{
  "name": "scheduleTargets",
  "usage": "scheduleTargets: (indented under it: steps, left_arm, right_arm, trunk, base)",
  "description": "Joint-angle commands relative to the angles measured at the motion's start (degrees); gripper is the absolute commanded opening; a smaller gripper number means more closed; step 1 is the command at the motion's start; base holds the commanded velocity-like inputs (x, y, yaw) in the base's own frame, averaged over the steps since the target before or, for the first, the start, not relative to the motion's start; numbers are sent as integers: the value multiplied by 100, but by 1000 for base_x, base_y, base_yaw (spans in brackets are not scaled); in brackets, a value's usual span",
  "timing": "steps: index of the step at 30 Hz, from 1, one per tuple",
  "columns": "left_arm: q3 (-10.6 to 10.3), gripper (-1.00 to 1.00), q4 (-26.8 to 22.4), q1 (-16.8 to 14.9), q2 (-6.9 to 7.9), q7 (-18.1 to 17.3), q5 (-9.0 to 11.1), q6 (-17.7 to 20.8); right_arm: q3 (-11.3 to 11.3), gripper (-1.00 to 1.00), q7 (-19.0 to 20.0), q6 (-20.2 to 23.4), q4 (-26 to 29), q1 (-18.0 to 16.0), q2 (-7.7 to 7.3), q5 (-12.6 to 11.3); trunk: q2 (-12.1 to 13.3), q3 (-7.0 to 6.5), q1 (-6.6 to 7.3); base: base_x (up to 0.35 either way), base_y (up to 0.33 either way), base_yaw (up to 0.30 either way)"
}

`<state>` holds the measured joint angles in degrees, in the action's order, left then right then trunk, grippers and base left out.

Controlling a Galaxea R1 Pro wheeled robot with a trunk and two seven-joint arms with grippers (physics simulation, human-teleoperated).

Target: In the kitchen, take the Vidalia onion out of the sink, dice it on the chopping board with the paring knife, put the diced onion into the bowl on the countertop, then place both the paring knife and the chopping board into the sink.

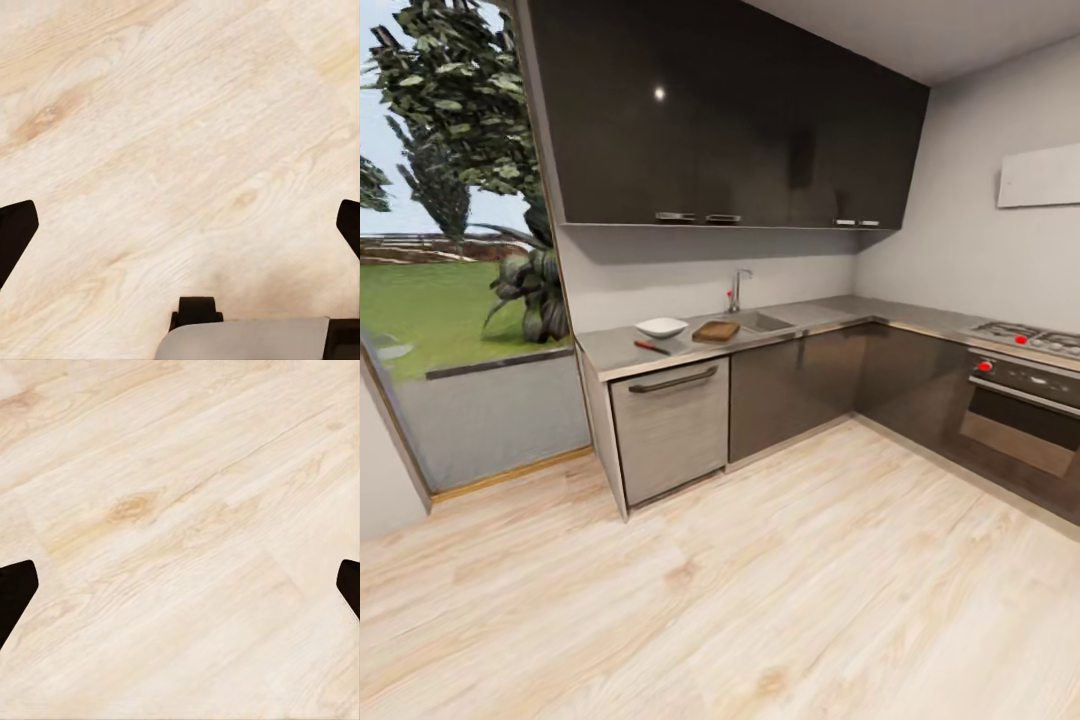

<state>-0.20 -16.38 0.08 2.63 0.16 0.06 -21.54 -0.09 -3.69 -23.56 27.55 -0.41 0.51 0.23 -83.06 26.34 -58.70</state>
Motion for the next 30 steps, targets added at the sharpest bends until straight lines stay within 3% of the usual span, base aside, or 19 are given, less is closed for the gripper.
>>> scheduleTargets:
  steps: [1, 30]
  left_arm:
    - [-4, 100, -5, 1, 1, -1, -5, -12]
    - [-15, 100, -5, 1, 1, 2, -15, -96]
  right_arm:
    - [0, 100, -18, -17, -4, -3, 2, 3]
    - [0, 100, -25, -14, -4, -3, 2, 3]
  trunk:
    - [-2, 5, -3]
    - [-2, 5, -3]
  base:
    - [317, -103, 0]
    - [317, -96, 0]
